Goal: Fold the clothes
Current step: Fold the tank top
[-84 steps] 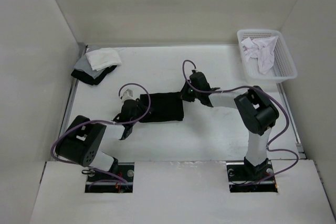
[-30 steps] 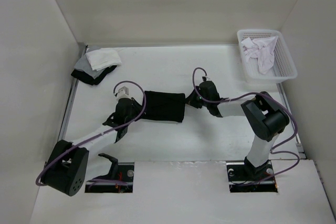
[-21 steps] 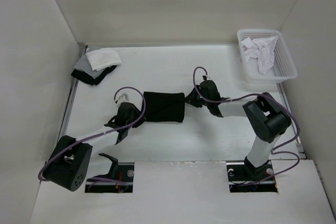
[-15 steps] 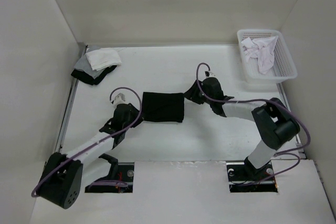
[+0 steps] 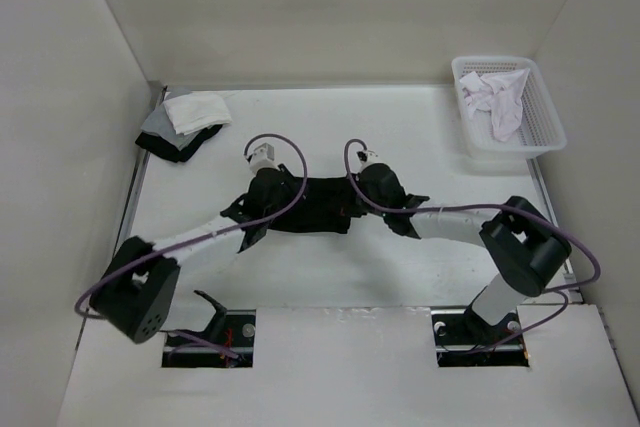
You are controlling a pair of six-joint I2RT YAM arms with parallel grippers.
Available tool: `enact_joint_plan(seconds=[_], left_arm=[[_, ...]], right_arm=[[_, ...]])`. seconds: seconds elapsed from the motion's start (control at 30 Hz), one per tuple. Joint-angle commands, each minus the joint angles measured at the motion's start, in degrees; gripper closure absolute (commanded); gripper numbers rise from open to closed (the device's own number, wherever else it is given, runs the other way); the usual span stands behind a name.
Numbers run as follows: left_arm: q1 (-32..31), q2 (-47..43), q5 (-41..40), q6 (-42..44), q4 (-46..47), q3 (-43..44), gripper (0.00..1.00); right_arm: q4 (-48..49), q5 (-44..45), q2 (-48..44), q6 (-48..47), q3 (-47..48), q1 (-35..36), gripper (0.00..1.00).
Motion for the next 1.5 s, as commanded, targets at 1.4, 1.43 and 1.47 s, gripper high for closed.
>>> enact_joint_plan(seconds=[1.4, 1.43, 1.47], left_arm=[[20.3, -20.4, 0.3, 7.96, -13.97, -9.11, 0.53], [21.35, -20.66, 0.04, 7.96, -14.94, -9.2, 0.52], [22.23, -20.84, 0.03, 7.61, -15.47, -9.55, 0.52]], right_arm=[[6.37, 14.24, -31.85, -4.77, -19.11, -17.34, 0.66], [7.52, 14.42, -31.5, -3.89, -19.73, -17.69, 0.6], [8.05, 14.16, -31.23, -3.71, -19.91, -17.87, 0.56]])
